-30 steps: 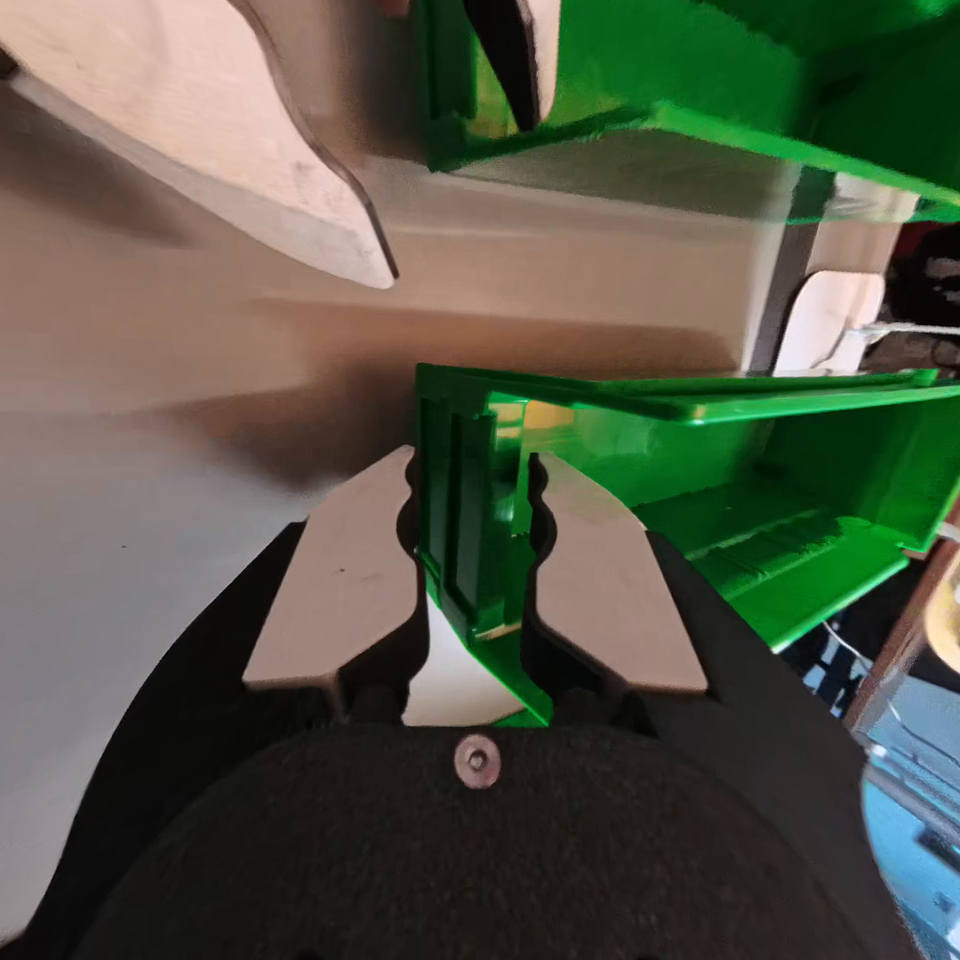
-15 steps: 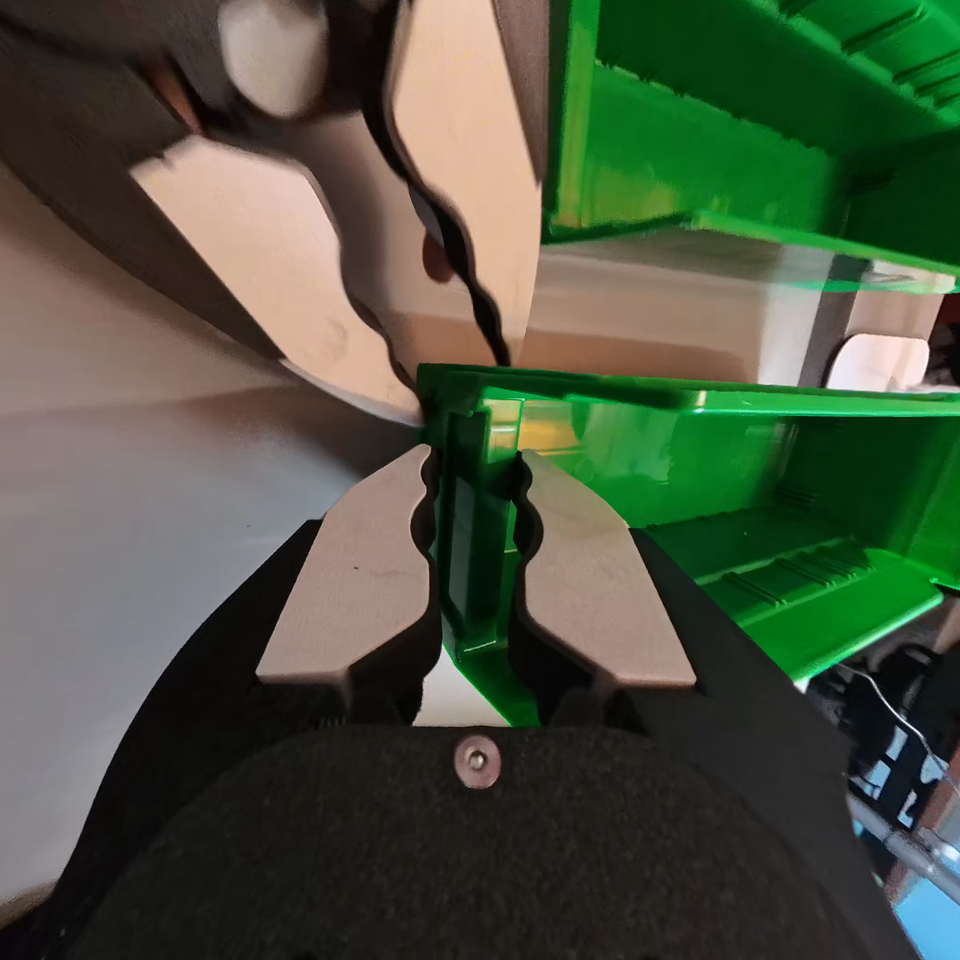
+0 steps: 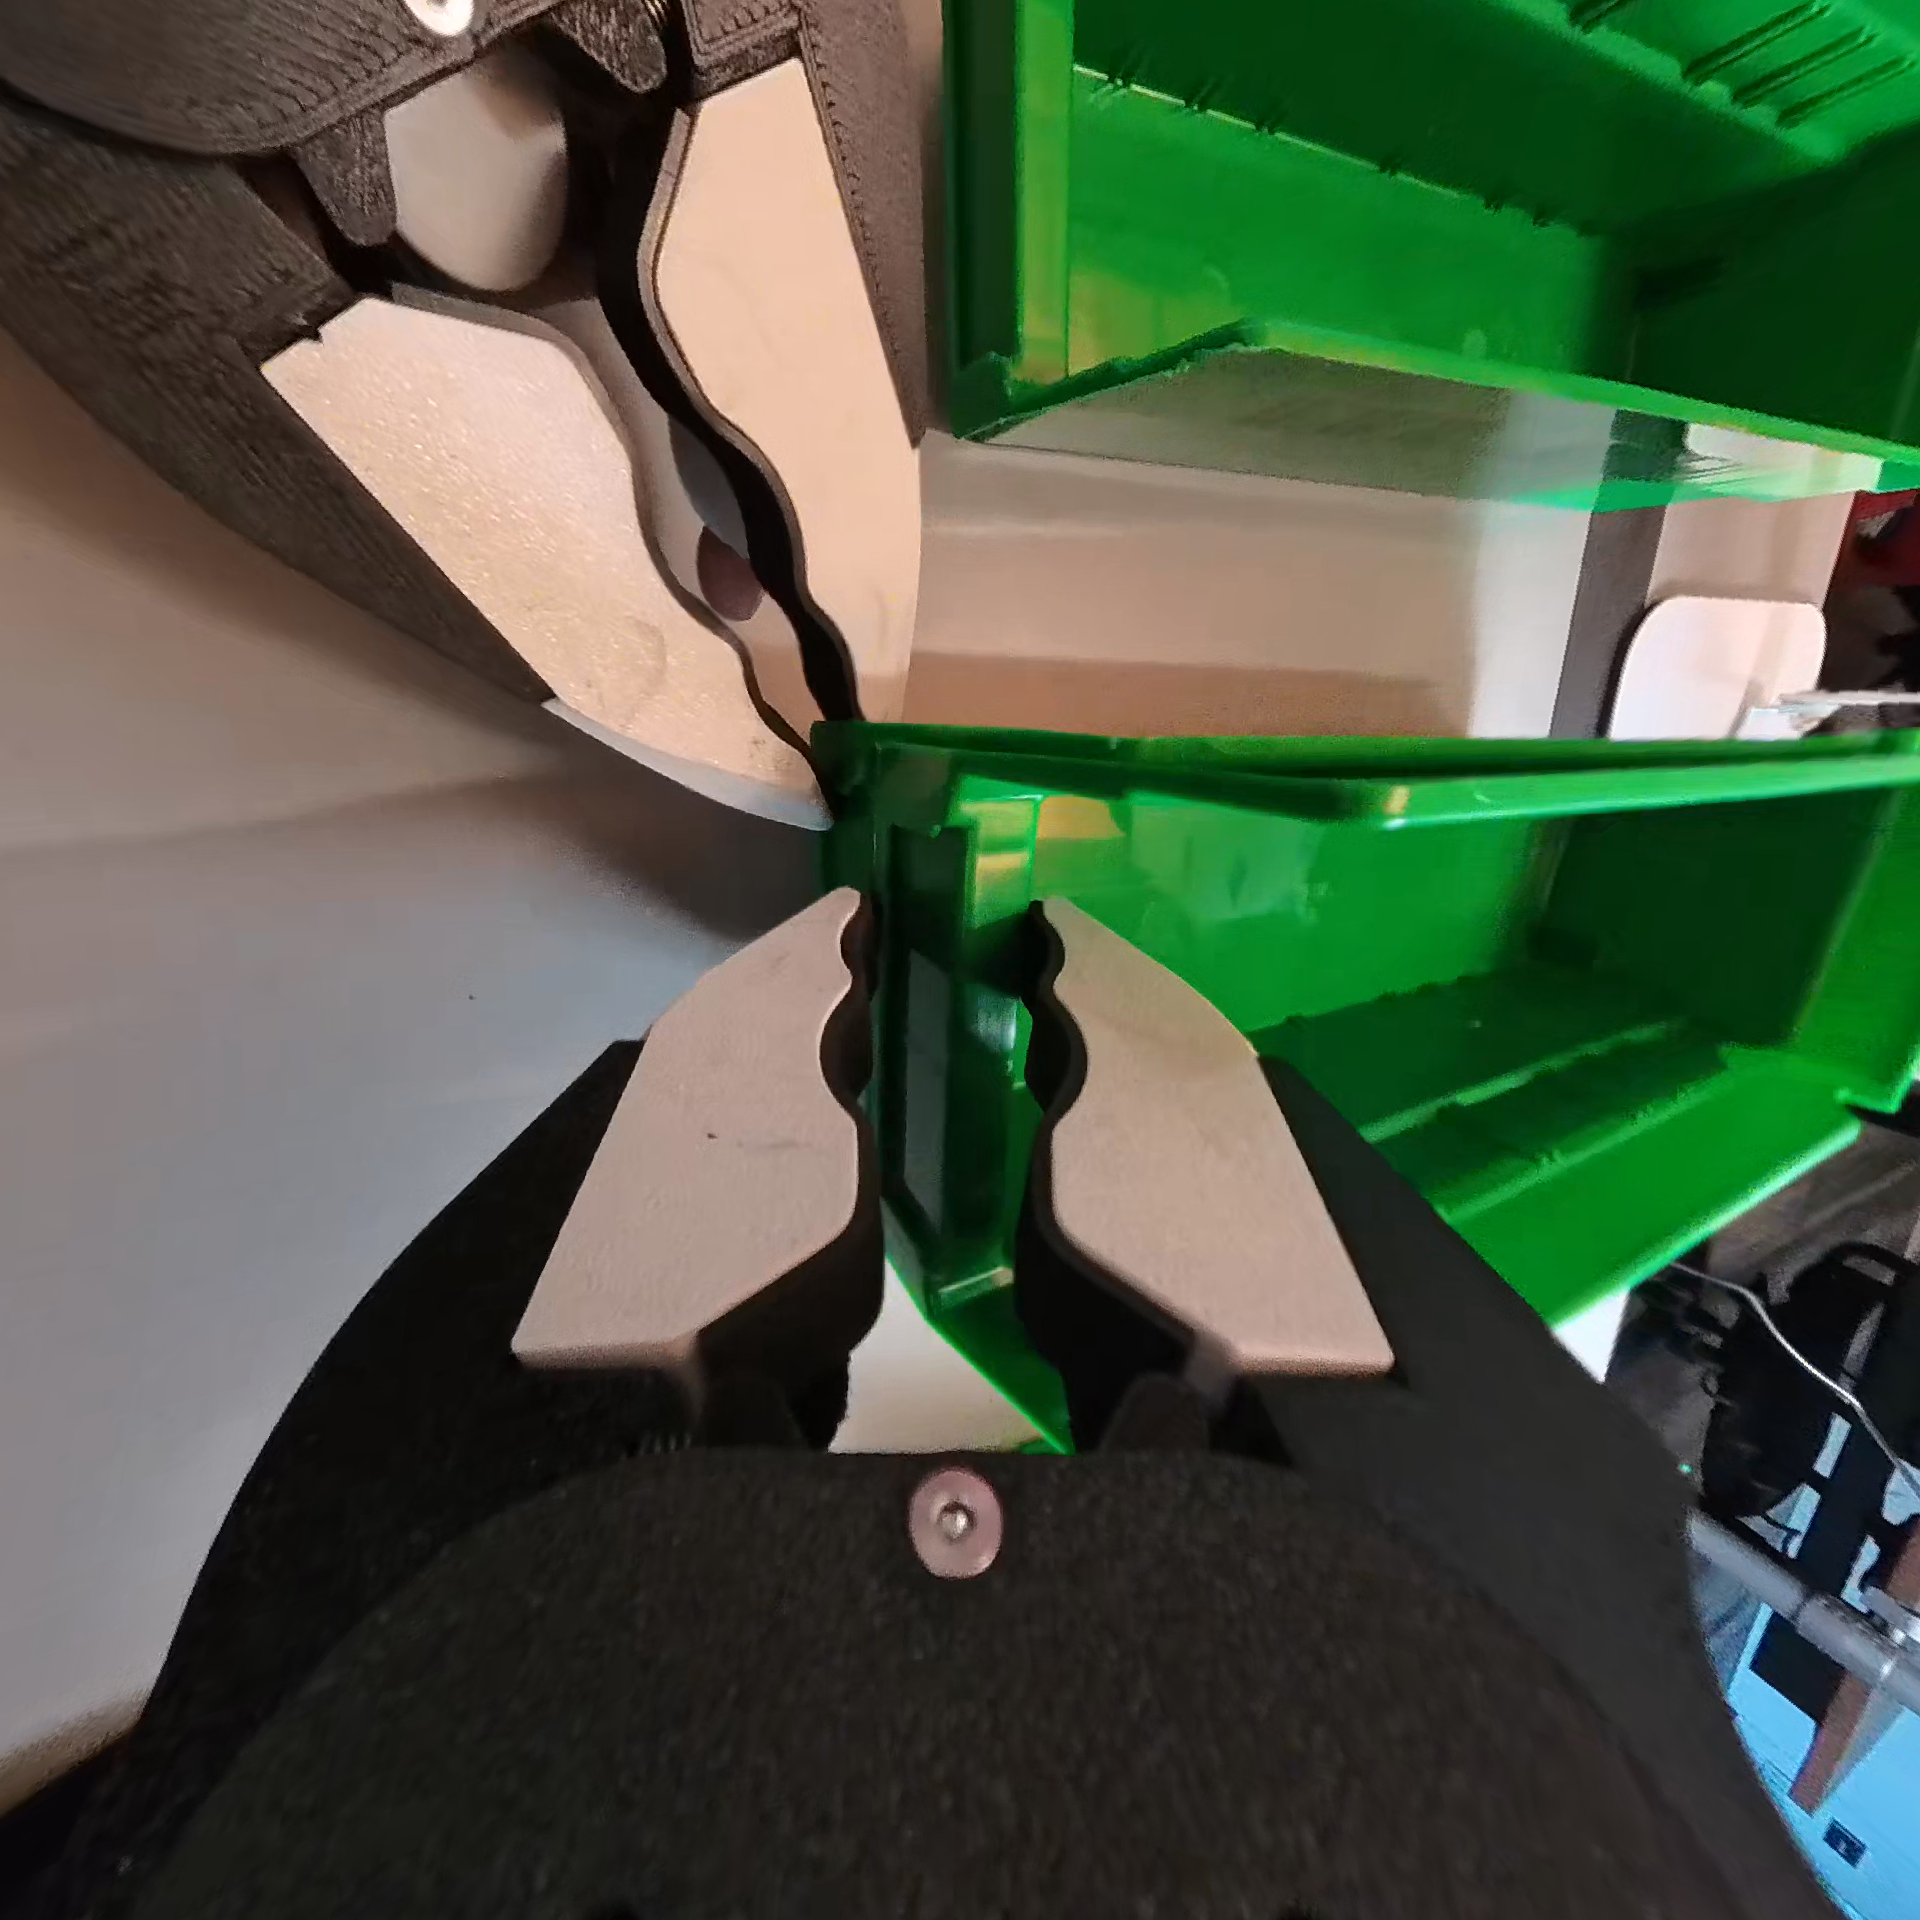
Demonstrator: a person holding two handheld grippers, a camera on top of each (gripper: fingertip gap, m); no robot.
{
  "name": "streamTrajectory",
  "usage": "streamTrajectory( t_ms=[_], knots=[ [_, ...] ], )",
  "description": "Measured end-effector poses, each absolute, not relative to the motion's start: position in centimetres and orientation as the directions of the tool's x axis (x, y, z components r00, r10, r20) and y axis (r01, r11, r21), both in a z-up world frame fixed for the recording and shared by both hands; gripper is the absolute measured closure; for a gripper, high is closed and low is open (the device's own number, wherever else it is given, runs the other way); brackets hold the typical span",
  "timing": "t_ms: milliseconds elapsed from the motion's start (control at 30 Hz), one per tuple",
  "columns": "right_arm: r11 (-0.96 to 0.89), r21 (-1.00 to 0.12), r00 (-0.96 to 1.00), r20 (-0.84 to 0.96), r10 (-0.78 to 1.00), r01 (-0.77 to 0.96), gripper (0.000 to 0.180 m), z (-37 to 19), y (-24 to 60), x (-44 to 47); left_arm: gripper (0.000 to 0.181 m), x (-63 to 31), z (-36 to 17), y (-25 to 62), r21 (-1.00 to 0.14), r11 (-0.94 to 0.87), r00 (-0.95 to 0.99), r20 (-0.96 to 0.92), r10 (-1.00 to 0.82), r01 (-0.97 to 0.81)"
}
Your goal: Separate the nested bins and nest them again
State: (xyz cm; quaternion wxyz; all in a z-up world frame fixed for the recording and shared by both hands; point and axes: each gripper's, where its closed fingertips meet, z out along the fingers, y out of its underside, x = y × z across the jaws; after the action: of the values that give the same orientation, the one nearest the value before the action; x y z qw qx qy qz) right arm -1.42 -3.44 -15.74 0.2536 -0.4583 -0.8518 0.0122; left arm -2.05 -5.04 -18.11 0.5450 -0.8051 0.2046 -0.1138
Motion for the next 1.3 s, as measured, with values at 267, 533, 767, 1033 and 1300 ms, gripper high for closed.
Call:
streamTrajectory(
  t_ms=[267, 533, 767, 1033, 1300],
  knots=[
    [0.593, -0.25, -0.458, 0.435, 0.775, 0.765, 0.152, -15.1, -3.3, -1.8, 0.172, -2.3, -17.9, -4.8, -0.925, -0.35, 0.891, 0.031, -0.454, -0.146],
    [0.632, -0.246, -0.482, 0.466, 0.742, 0.735, 0.152, -13.4, -2.7, -1.8, 0.173, -1.8, -16.9, -4.7, -0.935, -0.344, 0.874, 0.094, -0.477, -0.087],
    [0.655, -0.261, -0.484, 0.495, 0.721, 0.709, 0.151, -12.9, -2.5, -2.0, 0.174, -1.8, -16.8, -4.6, -0.932, -0.355, 0.866, 0.123, -0.484, -0.066],
    [0.696, -0.258, -0.489, 0.553, 0.675, 0.67, 0.15, -13.2, -2.7, -1.8, 0.174, -1.7, -17.2, -4.7, -0.929, -0.364, 0.855, 0.137, -0.5, -0.064],
    [0.671, -0.393, -0.419, 0.556, 0.718, 0.629, 0.179, -11.1, -3.7, -1.6, 0.174, -2.1, -19.2, -4.9, -0.89, -0.433, 0.875, 0.093, -0.476, -0.141]
  ],
)
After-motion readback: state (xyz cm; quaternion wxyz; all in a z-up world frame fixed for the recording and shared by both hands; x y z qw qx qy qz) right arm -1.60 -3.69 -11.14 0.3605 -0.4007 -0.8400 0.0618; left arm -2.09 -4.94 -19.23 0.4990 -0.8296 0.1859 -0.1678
